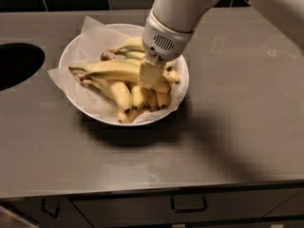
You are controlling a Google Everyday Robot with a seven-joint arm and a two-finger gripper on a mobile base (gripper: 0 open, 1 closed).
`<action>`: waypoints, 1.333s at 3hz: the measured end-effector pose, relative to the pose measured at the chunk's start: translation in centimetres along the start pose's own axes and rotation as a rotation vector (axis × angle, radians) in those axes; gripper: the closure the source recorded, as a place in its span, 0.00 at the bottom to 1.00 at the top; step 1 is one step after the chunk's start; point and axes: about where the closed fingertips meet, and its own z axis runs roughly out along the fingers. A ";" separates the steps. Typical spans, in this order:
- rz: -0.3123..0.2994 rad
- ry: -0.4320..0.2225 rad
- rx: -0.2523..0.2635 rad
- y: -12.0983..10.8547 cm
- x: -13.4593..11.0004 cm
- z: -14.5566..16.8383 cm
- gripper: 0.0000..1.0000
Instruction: Pick banana from white bowl
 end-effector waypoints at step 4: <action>-0.064 -0.157 0.062 1.8 -0.8 -5.8 1.00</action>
Offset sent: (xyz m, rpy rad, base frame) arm -0.0057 -0.0104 0.0141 0.0879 -0.0098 0.0266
